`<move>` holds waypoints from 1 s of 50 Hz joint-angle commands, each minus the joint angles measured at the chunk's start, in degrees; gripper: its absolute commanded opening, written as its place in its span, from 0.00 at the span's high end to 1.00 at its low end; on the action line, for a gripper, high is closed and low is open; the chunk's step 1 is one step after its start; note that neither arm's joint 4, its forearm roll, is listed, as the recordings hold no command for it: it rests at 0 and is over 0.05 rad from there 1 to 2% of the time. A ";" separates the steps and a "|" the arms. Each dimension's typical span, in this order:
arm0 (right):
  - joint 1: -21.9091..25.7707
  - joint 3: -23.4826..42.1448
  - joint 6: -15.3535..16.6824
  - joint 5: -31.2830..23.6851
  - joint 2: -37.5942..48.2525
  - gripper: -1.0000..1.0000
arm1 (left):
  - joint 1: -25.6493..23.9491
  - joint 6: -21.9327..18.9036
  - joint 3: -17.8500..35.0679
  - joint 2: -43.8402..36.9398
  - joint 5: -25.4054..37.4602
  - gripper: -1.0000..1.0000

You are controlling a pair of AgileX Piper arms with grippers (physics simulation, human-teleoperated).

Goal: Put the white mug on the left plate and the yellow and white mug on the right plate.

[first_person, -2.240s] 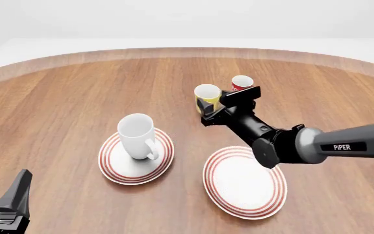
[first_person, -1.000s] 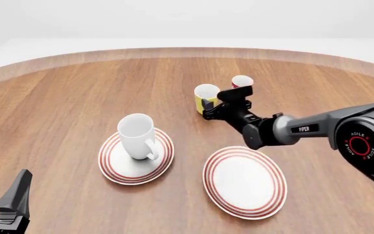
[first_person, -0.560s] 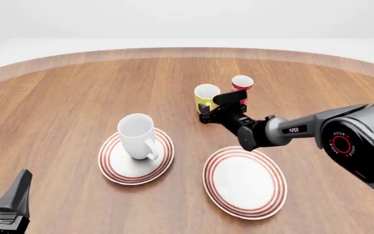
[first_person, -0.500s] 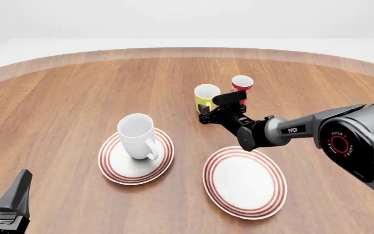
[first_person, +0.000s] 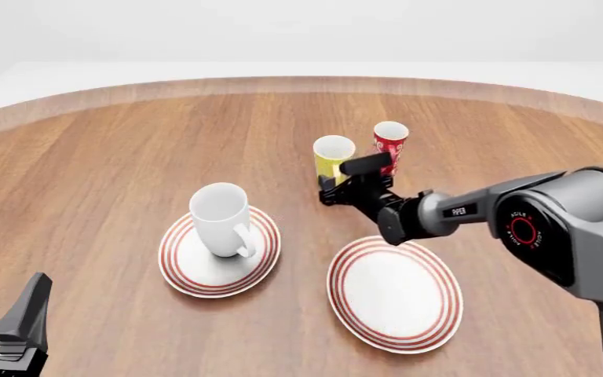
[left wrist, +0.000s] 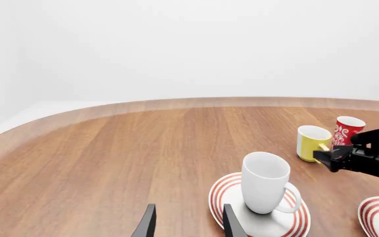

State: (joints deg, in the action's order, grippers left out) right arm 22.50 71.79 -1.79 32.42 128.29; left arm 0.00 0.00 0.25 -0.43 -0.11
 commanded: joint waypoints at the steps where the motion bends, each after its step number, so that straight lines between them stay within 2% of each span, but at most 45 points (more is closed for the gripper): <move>1: 0.08 1.49 -0.10 -0.65 1.91 0.00 | 0.00 0.00 0.00 0.00 0.00 0.00; 16: 0.28 2.42 0.04 -1.05 3.07 0.00 | 0.00 0.00 0.00 0.00 0.00 0.00; 17: 0.52 2.20 -0.13 -0.94 2.86 1.00 | 0.00 0.00 0.00 0.00 0.00 0.00; 50: 2.32 -9.88 1.45 5.57 -8.42 1.00 | 0.00 0.00 0.00 0.00 0.00 0.00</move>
State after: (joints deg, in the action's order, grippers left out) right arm 24.48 64.91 -0.45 36.34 123.25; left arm 0.00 0.00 0.25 -0.43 -0.11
